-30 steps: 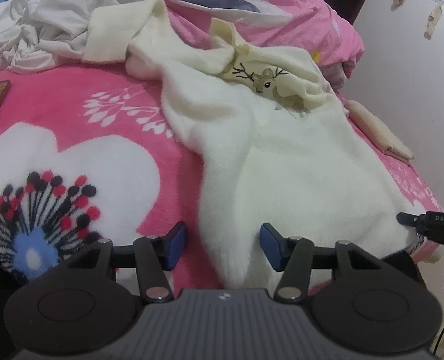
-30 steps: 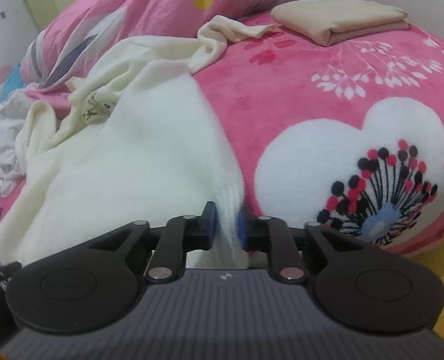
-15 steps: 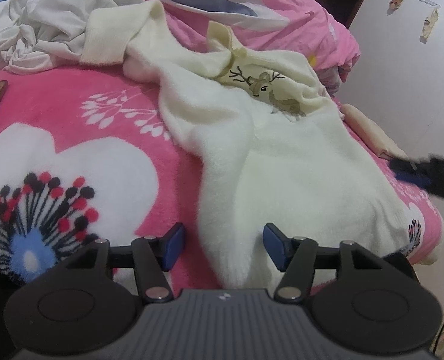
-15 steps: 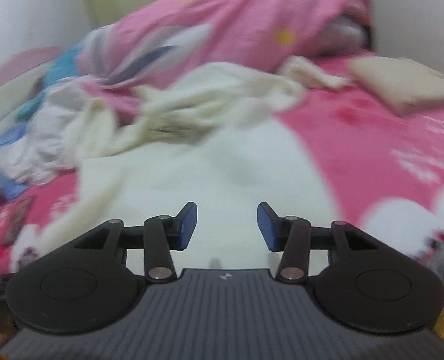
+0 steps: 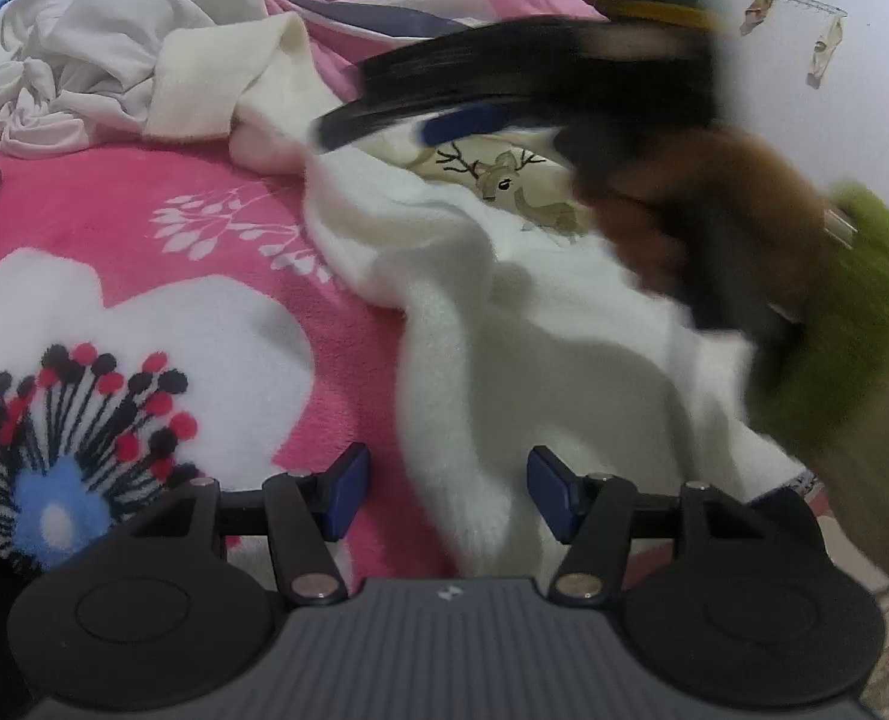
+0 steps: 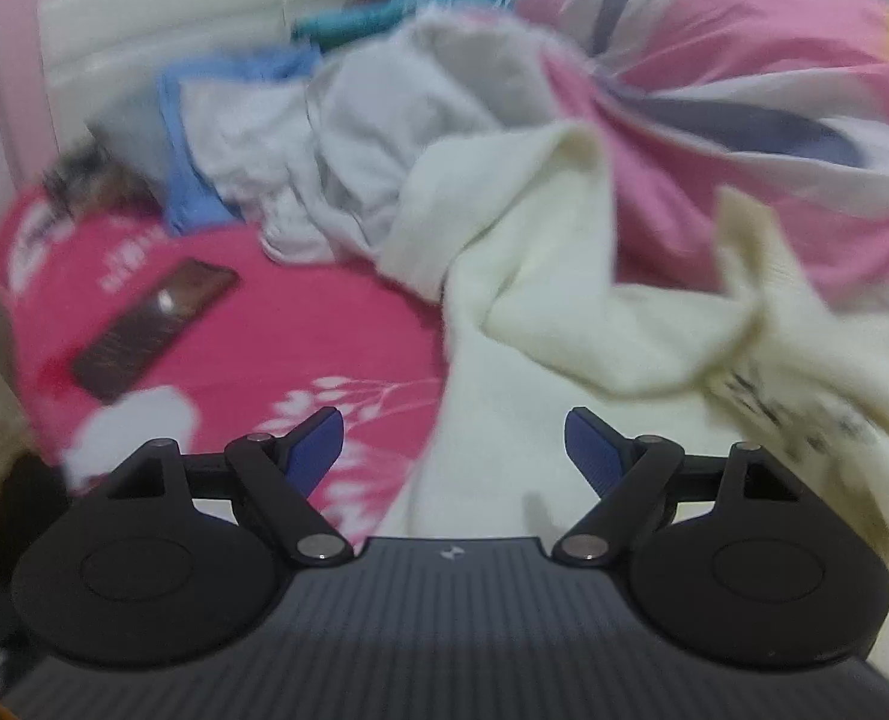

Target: Fold clothes

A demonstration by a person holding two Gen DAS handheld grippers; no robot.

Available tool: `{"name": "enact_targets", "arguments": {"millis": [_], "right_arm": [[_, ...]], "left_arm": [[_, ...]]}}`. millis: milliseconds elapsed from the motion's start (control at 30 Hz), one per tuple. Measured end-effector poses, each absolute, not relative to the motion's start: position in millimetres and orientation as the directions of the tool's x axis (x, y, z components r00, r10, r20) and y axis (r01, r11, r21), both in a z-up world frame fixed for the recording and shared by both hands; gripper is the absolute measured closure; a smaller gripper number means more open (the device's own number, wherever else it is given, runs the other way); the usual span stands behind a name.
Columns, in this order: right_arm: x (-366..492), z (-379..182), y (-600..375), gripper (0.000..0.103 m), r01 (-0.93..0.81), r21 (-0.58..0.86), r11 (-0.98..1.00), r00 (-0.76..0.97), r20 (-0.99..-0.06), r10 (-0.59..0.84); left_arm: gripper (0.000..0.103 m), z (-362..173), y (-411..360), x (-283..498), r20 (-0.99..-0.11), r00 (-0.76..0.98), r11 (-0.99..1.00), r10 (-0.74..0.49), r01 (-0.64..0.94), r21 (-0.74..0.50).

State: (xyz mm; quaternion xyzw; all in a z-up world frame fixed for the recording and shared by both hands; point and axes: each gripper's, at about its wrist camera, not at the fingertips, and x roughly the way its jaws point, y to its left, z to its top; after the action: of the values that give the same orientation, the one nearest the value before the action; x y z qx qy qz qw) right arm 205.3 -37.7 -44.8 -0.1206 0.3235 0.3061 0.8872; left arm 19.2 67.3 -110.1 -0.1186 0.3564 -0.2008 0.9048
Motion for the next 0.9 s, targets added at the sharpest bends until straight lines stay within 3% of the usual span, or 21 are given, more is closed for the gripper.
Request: {"name": "enact_targets", "arguments": {"millis": [100, 133, 167, 200, 300, 500, 633, 767, 900], "right_arm": [[247.4, -64.5, -13.1, 0.023, -0.602, -0.054, 0.796, 0.579, -0.716, 0.39], [260.5, -72.8, -7.6, 0.03, -0.595, -0.057, 0.802, 0.567, -0.737, 0.368], [270.1, -80.7, -5.4, 0.062, -0.579, -0.06, 0.813, 0.559, -0.756, 0.342], [276.0, -85.5, -5.6, 0.076, -0.567, -0.059, 0.822, 0.556, -0.763, 0.33], [281.4, -81.6, -15.1, 0.091, -0.533, -0.021, 0.846, 0.581, -0.737, 0.347], [293.1, -49.2, -38.2, 0.092, -0.469, 0.085, 0.879, 0.677, -0.605, 0.419], [314.7, -40.1, -41.9, 0.093, -0.435, 0.131, 0.891, 0.718, -0.547, 0.431], [341.6, -51.0, -35.4, 0.093, -0.426, 0.173, 0.888, 0.727, -0.52, 0.449], [364.3, -74.8, -24.7, 0.092, -0.436, 0.196, 0.878, 0.715, -0.517, 0.47]], "left_arm": [[0.044, -112.3, 71.6, 19.6, -0.584, 0.664, 0.881, -0.468, 0.295, -0.371], [0.044, -112.4, 73.4, 20.2, -0.58, 0.662, 0.876, -0.475, 0.295, -0.381], [0.044, -112.4, 75.2, 20.8, -0.576, 0.66, 0.872, -0.482, 0.295, -0.391], [0.044, -112.2, 77.1, 21.4, -0.572, 0.659, 0.868, -0.488, 0.294, -0.401], [0.045, -110.7, 83.1, 23.0, -0.555, 0.661, 0.854, -0.505, 0.286, -0.435], [0.045, -107.2, 96.6, 40.8, -0.525, 0.67, 0.831, -0.524, 0.269, -0.487], [0.053, -110.3, 106.4, 53.2, -0.522, 0.685, 0.831, -0.508, 0.231, -0.506], [0.063, -114.5, 114.0, 63.0, -0.528, 0.691, 0.832, -0.493, 0.196, -0.52], [0.067, -116.4, 114.9, 65.4, -0.535, 0.691, 0.836, -0.486, 0.188, -0.516]]}}
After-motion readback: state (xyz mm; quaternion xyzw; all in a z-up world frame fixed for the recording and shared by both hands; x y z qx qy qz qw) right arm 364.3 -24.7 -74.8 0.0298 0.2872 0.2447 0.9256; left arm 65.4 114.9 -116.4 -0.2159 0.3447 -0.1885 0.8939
